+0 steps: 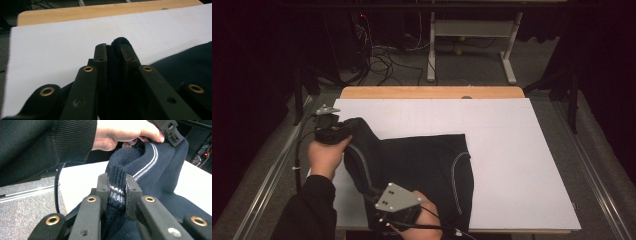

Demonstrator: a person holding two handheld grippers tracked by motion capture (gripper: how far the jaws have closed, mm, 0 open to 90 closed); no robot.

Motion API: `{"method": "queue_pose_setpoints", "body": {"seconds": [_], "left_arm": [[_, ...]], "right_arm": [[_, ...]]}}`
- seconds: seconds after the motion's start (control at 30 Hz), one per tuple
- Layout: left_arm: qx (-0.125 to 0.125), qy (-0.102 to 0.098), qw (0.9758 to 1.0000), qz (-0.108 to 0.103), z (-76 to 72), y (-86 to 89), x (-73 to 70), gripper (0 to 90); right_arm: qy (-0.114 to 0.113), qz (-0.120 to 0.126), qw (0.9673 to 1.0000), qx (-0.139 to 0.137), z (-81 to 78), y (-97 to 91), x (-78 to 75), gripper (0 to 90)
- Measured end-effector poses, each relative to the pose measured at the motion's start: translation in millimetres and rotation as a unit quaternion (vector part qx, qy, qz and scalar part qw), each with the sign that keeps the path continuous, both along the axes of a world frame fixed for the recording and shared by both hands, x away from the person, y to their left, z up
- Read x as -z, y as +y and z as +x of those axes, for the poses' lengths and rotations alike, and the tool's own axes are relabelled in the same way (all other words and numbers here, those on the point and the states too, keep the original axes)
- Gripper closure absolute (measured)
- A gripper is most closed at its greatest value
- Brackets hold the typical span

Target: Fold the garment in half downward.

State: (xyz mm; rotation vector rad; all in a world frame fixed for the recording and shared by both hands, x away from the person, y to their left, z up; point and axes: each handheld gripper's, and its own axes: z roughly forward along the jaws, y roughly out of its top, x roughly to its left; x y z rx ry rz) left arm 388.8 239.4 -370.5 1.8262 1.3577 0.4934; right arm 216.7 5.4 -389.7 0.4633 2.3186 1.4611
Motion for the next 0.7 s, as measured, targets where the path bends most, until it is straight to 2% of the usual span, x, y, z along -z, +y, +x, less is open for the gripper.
{"method": "queue_pose_setpoints", "body": {"seconds": [0.13,0.37,0.57,0.7], "left_arm": [[0.01,0.004,0.9999,0.009,7.5,-35.4,2.9,73.6],[0.03,0.016,0.9992,0.022,19.6,-86.9,13.9,73.5],[0.037,0.025,0.9984,0.036,25.4,-119.0,23.9,73.4],[0.04,0.031,0.9981,0.037,28.8,-134.9,29.3,73.4]], "right_arm": [[0.002,0.0,0.9999,0.013,0.4,-25.4,4.8,78.8],[0.015,0.004,0.999,0.043,1.1,-65.4,20.0,78.8],[0.025,-0.003,0.9975,0.066,1.4,-94.4,31.4,78.7],[0.032,-0.003,0.9963,0.079,1.5,-110.0,36.0,78.7]]}}
